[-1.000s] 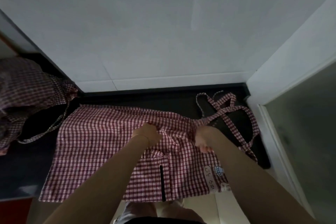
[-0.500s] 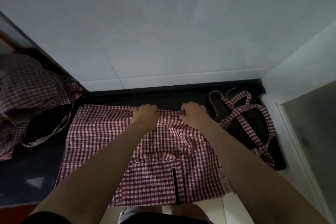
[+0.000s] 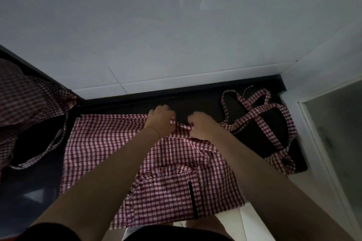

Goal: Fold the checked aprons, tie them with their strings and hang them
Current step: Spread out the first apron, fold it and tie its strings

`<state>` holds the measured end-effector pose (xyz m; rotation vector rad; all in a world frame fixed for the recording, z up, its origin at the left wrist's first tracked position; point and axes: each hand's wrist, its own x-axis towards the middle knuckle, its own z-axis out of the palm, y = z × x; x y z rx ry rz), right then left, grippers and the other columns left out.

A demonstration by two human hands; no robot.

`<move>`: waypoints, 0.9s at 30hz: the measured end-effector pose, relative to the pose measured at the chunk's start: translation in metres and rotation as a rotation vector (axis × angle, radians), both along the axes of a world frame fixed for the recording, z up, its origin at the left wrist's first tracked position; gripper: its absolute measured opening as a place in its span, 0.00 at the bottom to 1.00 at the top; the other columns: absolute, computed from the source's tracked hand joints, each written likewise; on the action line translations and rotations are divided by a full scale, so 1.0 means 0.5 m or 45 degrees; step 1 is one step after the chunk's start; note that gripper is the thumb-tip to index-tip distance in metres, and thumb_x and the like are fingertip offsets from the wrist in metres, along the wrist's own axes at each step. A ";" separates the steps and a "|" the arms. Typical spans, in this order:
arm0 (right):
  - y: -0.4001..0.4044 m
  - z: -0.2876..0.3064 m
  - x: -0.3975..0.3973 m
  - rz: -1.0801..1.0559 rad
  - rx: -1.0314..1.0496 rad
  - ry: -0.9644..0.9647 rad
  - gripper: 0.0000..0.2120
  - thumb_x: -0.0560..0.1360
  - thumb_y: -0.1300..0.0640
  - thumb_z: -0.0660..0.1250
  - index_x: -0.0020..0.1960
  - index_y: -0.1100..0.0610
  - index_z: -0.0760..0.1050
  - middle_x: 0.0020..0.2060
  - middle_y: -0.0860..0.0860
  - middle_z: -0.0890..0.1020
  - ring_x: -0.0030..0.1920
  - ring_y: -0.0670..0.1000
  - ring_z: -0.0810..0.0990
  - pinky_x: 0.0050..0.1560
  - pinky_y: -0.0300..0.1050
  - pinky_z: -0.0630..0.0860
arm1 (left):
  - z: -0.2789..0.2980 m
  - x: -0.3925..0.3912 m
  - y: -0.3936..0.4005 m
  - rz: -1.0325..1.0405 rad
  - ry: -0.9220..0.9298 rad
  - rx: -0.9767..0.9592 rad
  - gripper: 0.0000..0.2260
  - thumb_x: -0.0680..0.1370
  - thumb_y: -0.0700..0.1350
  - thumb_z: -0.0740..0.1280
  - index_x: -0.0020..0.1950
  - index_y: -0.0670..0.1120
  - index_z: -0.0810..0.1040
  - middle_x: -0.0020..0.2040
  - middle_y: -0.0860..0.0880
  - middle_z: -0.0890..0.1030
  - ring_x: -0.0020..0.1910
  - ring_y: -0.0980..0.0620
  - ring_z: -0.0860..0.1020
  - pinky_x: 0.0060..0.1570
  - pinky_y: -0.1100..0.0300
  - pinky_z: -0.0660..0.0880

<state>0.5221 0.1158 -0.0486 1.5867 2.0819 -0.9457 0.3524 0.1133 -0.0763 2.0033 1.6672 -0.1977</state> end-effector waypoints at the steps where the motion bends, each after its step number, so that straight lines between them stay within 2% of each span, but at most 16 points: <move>1: 0.001 0.004 0.002 -0.083 -0.049 0.081 0.07 0.77 0.56 0.67 0.54 0.53 0.75 0.54 0.52 0.78 0.51 0.51 0.76 0.47 0.41 0.72 | 0.005 0.002 0.000 0.015 -0.049 -0.024 0.07 0.78 0.49 0.65 0.55 0.52 0.77 0.58 0.50 0.76 0.60 0.49 0.73 0.67 0.50 0.63; 2: 0.004 0.010 0.004 -0.165 -0.090 0.143 0.05 0.77 0.52 0.67 0.51 0.52 0.75 0.48 0.50 0.78 0.47 0.49 0.76 0.45 0.40 0.71 | 0.011 0.004 0.001 0.036 -0.076 -0.036 0.04 0.79 0.48 0.65 0.53 0.53 0.76 0.54 0.50 0.78 0.58 0.49 0.75 0.68 0.50 0.62; 3: 0.011 0.017 0.008 -0.214 -0.110 0.164 0.06 0.78 0.49 0.66 0.49 0.51 0.74 0.45 0.48 0.77 0.45 0.48 0.76 0.48 0.42 0.72 | 0.017 0.005 0.002 0.061 -0.079 -0.046 0.03 0.79 0.48 0.64 0.52 0.53 0.75 0.51 0.50 0.79 0.55 0.49 0.76 0.69 0.50 0.62; 5: 0.032 0.025 0.025 -0.168 -0.104 0.055 0.10 0.79 0.46 0.63 0.46 0.51 0.75 0.42 0.48 0.77 0.43 0.47 0.74 0.60 0.51 0.70 | 0.031 0.003 0.008 0.113 -0.040 -0.097 0.04 0.80 0.49 0.64 0.52 0.50 0.76 0.50 0.49 0.80 0.53 0.49 0.77 0.68 0.49 0.65; 8: 0.063 0.039 0.053 -0.008 -0.085 -0.220 0.13 0.80 0.46 0.61 0.45 0.54 0.77 0.44 0.50 0.79 0.49 0.51 0.77 0.70 0.60 0.60 | 0.049 0.005 0.018 0.156 0.014 -0.167 0.07 0.80 0.51 0.64 0.52 0.49 0.76 0.49 0.48 0.79 0.49 0.49 0.78 0.56 0.52 0.75; 11: 0.087 0.053 0.060 0.206 -0.024 -0.526 0.09 0.81 0.52 0.61 0.54 0.55 0.77 0.54 0.53 0.80 0.59 0.54 0.76 0.72 0.58 0.58 | 0.058 0.022 0.027 0.136 0.057 -0.131 0.07 0.80 0.52 0.64 0.50 0.49 0.76 0.48 0.49 0.79 0.47 0.50 0.78 0.45 0.56 0.76; 13: 0.097 0.064 0.059 0.301 -0.045 -0.766 0.16 0.81 0.52 0.61 0.66 0.55 0.73 0.64 0.54 0.76 0.67 0.56 0.72 0.73 0.56 0.57 | 0.065 0.028 0.034 0.137 0.124 -0.158 0.08 0.81 0.51 0.63 0.52 0.48 0.76 0.49 0.49 0.79 0.46 0.50 0.77 0.45 0.56 0.75; 15: 0.105 0.065 0.071 0.218 -0.044 -0.902 0.21 0.81 0.48 0.62 0.70 0.55 0.70 0.66 0.54 0.75 0.69 0.56 0.70 0.73 0.56 0.58 | 0.064 0.024 0.038 0.182 0.159 -0.195 0.08 0.81 0.51 0.63 0.52 0.47 0.76 0.47 0.48 0.79 0.46 0.50 0.77 0.46 0.55 0.76; 16: 0.109 0.062 0.080 0.151 0.044 -0.890 0.18 0.81 0.48 0.62 0.68 0.55 0.73 0.61 0.54 0.77 0.66 0.55 0.73 0.69 0.54 0.62 | 0.061 0.021 0.039 0.214 0.154 -0.184 0.08 0.81 0.50 0.63 0.53 0.46 0.77 0.47 0.48 0.79 0.45 0.50 0.77 0.46 0.56 0.76; 18: 0.110 0.051 0.098 0.022 0.433 -0.782 0.09 0.80 0.54 0.63 0.57 0.56 0.77 0.49 0.53 0.77 0.56 0.54 0.77 0.55 0.48 0.68 | 0.050 0.017 0.034 0.298 0.121 -0.084 0.07 0.81 0.47 0.62 0.54 0.45 0.76 0.49 0.47 0.78 0.46 0.49 0.76 0.44 0.56 0.75; 20: 0.103 0.045 0.101 -0.098 0.789 -0.691 0.06 0.79 0.60 0.64 0.55 0.59 0.74 0.51 0.55 0.77 0.51 0.55 0.77 0.44 0.48 0.68 | 0.037 0.017 0.024 0.385 0.032 0.099 0.10 0.80 0.41 0.62 0.61 0.44 0.73 0.57 0.45 0.75 0.55 0.46 0.73 0.47 0.55 0.74; 21: 0.099 0.039 0.099 -0.122 0.876 -0.657 0.08 0.78 0.61 0.64 0.57 0.59 0.72 0.53 0.57 0.76 0.51 0.56 0.77 0.43 0.48 0.68 | 0.028 0.018 0.018 0.408 -0.006 0.184 0.15 0.78 0.40 0.63 0.65 0.44 0.71 0.61 0.44 0.72 0.60 0.45 0.70 0.50 0.54 0.74; 23: 0.091 0.027 0.089 -0.074 0.906 -0.571 0.14 0.77 0.61 0.65 0.62 0.60 0.69 0.58 0.59 0.74 0.55 0.58 0.75 0.49 0.51 0.72 | 0.018 0.018 0.007 0.379 0.007 0.253 0.19 0.77 0.41 0.64 0.68 0.45 0.68 0.63 0.44 0.70 0.63 0.44 0.68 0.57 0.51 0.73; 25: 0.081 0.017 0.070 0.044 0.835 -0.431 0.18 0.76 0.61 0.65 0.65 0.60 0.69 0.61 0.59 0.73 0.59 0.58 0.73 0.57 0.53 0.70 | 0.009 0.016 -0.003 0.329 0.083 0.159 0.18 0.78 0.45 0.65 0.67 0.45 0.70 0.63 0.44 0.71 0.63 0.44 0.69 0.62 0.49 0.70; 27: 0.072 -0.001 0.045 0.138 0.759 -0.253 0.15 0.76 0.62 0.65 0.63 0.59 0.71 0.59 0.56 0.74 0.59 0.57 0.73 0.58 0.51 0.69 | 0.001 0.010 -0.013 0.294 0.133 0.035 0.20 0.78 0.49 0.65 0.69 0.45 0.69 0.65 0.44 0.71 0.66 0.44 0.68 0.68 0.46 0.66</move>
